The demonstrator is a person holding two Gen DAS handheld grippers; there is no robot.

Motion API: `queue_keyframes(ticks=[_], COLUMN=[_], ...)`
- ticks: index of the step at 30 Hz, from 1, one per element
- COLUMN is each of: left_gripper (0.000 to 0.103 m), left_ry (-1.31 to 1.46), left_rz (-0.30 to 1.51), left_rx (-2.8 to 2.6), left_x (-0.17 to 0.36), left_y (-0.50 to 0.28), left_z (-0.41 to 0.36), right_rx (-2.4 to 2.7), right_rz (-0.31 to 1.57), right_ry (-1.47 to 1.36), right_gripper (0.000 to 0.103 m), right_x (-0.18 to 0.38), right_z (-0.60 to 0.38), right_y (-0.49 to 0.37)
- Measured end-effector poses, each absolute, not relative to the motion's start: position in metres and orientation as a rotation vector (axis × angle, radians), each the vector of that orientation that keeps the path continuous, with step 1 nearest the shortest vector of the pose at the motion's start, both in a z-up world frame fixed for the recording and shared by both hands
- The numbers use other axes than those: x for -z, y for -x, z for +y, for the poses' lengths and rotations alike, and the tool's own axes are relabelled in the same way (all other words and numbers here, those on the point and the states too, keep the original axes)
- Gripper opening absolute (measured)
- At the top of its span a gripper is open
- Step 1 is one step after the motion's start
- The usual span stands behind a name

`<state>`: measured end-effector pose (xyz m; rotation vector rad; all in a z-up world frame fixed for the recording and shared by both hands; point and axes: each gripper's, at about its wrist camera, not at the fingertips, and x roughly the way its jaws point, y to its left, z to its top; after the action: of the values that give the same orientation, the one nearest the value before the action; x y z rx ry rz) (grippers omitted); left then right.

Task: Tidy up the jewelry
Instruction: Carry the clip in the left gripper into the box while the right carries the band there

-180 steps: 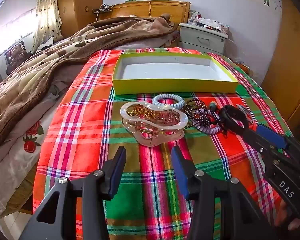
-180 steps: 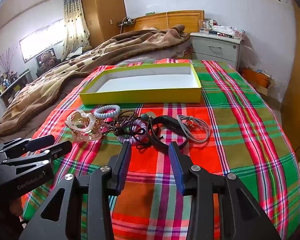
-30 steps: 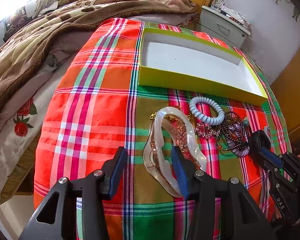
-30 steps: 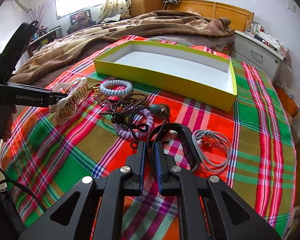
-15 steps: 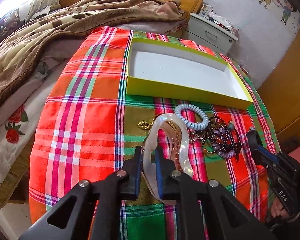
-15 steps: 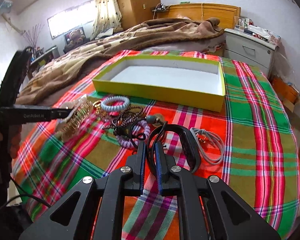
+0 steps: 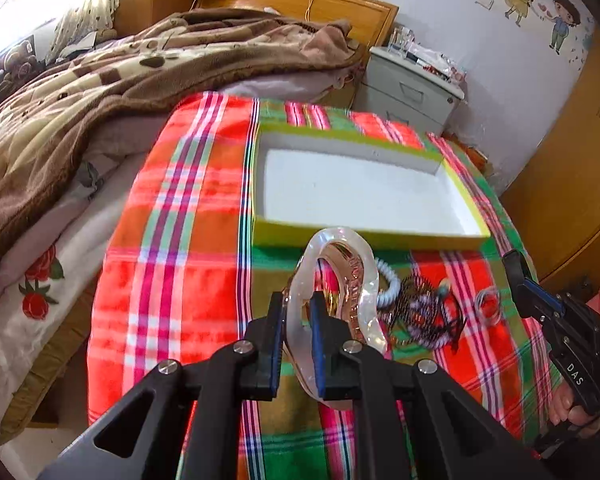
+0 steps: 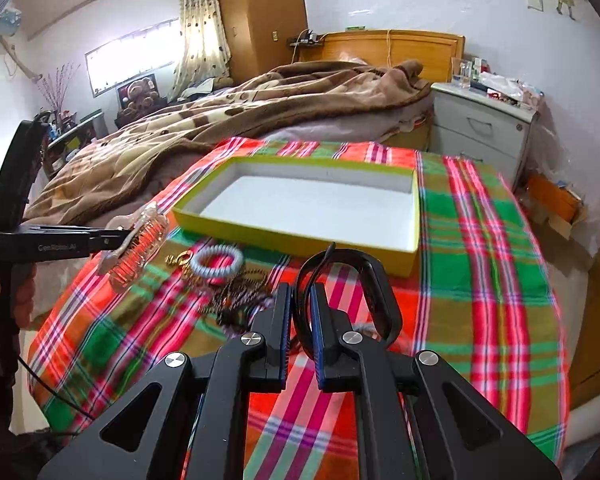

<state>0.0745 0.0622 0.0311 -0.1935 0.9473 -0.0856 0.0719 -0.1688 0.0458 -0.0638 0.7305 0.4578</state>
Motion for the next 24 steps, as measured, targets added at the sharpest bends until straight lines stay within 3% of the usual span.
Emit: queue_keyframes(ticks=[10, 24], left_gripper=[0.013, 0.013], left_ry=[0.177, 0.195], left_rz=[0.892, 0.938], left_rx=[0.083, 0.106], left_x=[-0.053, -0.036], left_y=[-0.12, -0.183], left_z=[0.067, 0.067], right_rx=[-0.408, -0.392], right_rz=[0.714, 0.788], right_ry=[0.082, 0.072], right_gripper=[0.01, 0.01], right_x=[-0.066, -0.046], right_z=[-0.167, -0.163], right_y=[-0.133, -0.206])
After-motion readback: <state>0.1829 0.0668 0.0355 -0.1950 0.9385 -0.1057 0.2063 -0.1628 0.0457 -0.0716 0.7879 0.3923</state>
